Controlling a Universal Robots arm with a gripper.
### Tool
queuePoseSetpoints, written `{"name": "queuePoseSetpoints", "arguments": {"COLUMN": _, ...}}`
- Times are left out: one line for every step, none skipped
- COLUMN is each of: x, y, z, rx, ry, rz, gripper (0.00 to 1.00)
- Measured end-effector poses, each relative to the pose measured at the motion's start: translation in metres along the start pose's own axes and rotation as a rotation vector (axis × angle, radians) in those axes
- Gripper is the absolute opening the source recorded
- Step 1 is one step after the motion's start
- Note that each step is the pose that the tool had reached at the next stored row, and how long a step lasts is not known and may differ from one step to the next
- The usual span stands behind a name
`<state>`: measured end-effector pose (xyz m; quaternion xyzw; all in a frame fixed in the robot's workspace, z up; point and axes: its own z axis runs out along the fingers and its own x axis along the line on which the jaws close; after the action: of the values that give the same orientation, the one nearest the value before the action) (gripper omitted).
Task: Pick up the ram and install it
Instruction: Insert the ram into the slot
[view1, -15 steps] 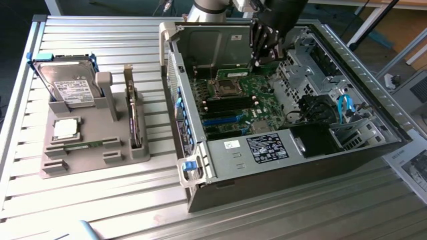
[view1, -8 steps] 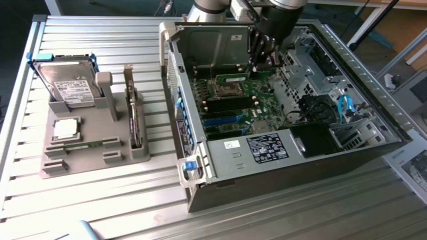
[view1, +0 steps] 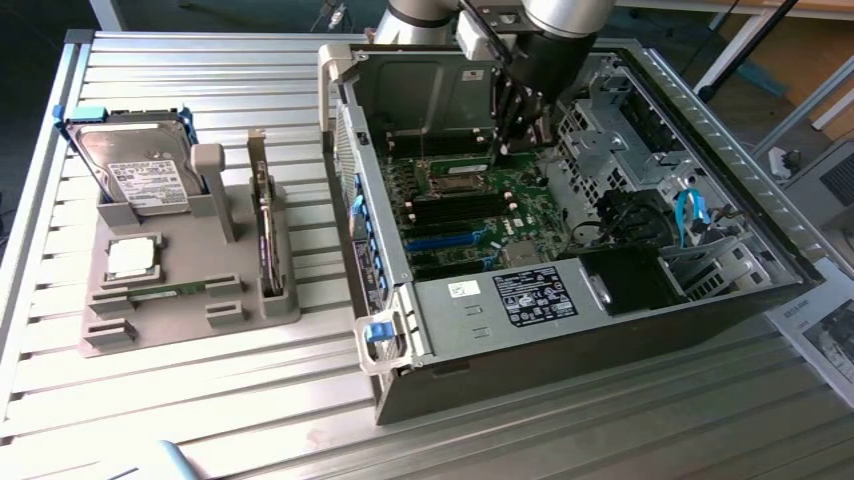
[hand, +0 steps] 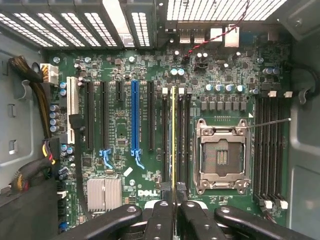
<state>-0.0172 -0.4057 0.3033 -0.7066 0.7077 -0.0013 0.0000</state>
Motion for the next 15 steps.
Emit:
{"name": "queuePoseSetpoints", "arguments": {"x": 0.000, "y": 0.0000, "z": 0.0018, "rx": 0.0000, "ry": 0.0000, "rz": 0.000, "gripper": 0.12}}
{"name": "queuePoseSetpoints", "arguments": {"x": 0.000, "y": 0.0000, "z": 0.0045, "rx": -0.0001, "ry": 0.0001, "rz": 0.000, "gripper": 0.12}}
{"name": "queuePoseSetpoints", "arguments": {"x": 0.000, "y": 0.0000, "z": 0.0074, "rx": -0.0001, "ry": 0.0001, "rz": 0.000, "gripper": 0.12}}
{"name": "queuePoseSetpoints", "arguments": {"x": 0.000, "y": 0.0000, "z": 0.0113, "rx": 0.0000, "ry": 0.0000, "rz": 0.000, "gripper": 0.12}}
{"name": "queuePoseSetpoints", "arguments": {"x": 0.000, "y": 0.0000, "z": 0.0134, "rx": 0.0000, "ry": 0.0000, "rz": 0.000, "gripper": 0.12}}
{"name": "queuePoseSetpoints", "arguments": {"x": 0.000, "y": 0.0000, "z": 0.0150, "rx": -0.0001, "ry": 0.0001, "rz": 0.000, "gripper": 0.12}}
{"name": "queuePoseSetpoints", "arguments": {"x": 0.000, "y": 0.0000, "z": 0.0169, "rx": 0.0000, "ry": 0.0000, "rz": 0.000, "gripper": 0.12}}
{"name": "queuePoseSetpoints", "arguments": {"x": 0.000, "y": 0.0000, "z": 0.0188, "rx": 0.0000, "ry": -0.0001, "rz": 0.000, "gripper": 0.12}}
{"name": "queuePoseSetpoints", "arguments": {"x": 0.000, "y": 0.0000, "z": 0.0222, "rx": -0.0001, "ry": 0.0000, "rz": 0.000, "gripper": 0.12}}
{"name": "queuePoseSetpoints", "arguments": {"x": 0.000, "y": 0.0001, "z": 0.0240, "rx": 0.0000, "ry": 0.0000, "rz": 0.000, "gripper": 0.12}}
{"name": "queuePoseSetpoints", "arguments": {"x": 0.000, "y": 0.0001, "z": 0.0260, "rx": 0.0000, "ry": 0.0001, "rz": 0.000, "gripper": 0.12}}
{"name": "queuePoseSetpoints", "arguments": {"x": 0.000, "y": 0.0001, "z": 0.0287, "rx": 0.0000, "ry": 0.0000, "rz": 0.000, "gripper": 0.12}}
{"name": "queuePoseSetpoints", "arguments": {"x": 0.000, "y": 0.0000, "z": 0.0314, "rx": 0.0000, "ry": 0.0000, "rz": 0.000, "gripper": 0.12}}
{"name": "queuePoseSetpoints", "arguments": {"x": 0.000, "y": 0.0001, "z": 0.0351, "rx": 0.0000, "ry": -0.0001, "rz": 0.000, "gripper": 0.12}}
{"name": "queuePoseSetpoints", "arguments": {"x": 0.000, "y": 0.0001, "z": 0.0377, "rx": 0.0000, "ry": -0.0001, "rz": 0.000, "gripper": 0.12}}
